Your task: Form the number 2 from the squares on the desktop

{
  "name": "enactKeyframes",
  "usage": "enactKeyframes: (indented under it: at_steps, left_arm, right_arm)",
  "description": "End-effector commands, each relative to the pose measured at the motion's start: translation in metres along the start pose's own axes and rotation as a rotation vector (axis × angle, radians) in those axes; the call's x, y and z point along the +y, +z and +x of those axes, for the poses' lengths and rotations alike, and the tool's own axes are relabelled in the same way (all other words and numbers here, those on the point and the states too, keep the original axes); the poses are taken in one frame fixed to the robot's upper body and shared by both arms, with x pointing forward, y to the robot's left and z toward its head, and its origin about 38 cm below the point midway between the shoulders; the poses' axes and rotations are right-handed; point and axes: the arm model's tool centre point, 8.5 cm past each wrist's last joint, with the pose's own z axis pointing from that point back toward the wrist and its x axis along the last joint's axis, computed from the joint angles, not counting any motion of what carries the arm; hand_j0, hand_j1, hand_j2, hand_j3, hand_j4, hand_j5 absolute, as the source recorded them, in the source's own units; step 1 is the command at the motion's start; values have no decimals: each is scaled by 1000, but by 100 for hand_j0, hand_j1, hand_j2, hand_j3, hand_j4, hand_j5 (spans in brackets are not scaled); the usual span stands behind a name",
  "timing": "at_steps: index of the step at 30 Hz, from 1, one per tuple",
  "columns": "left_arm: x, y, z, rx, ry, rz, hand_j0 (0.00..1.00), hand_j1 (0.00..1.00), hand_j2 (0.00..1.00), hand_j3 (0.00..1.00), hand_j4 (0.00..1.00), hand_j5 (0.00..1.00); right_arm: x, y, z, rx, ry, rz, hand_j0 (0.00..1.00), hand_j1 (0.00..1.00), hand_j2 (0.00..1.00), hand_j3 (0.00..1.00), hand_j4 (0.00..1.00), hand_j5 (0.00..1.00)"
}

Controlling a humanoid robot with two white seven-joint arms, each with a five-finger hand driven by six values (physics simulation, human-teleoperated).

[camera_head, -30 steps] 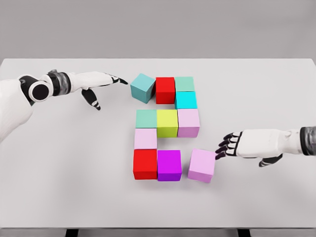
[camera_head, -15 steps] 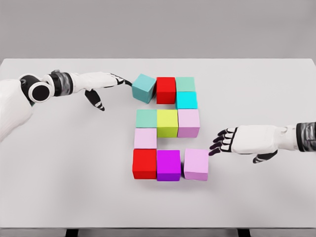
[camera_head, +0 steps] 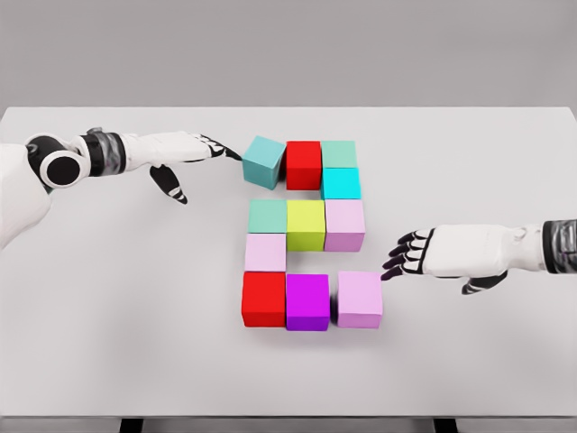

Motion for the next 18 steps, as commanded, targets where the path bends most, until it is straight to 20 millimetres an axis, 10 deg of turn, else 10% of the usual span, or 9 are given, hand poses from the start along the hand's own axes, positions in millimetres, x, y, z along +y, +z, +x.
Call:
enactKeyframes:
  at_steps: [1,18]
  left_arm:
    - [2,0,2,-7,2,6,100,100,100,100,100,100]
    - [-1,-6,15,-50,-11,3,100,100,100,100,100,100]
  right_arm:
    - [0,2,-1,3,-5,0,100,100,100,100,100,100]
    - [27,13,1,20,-48,75,100,100,100,100,100,100]
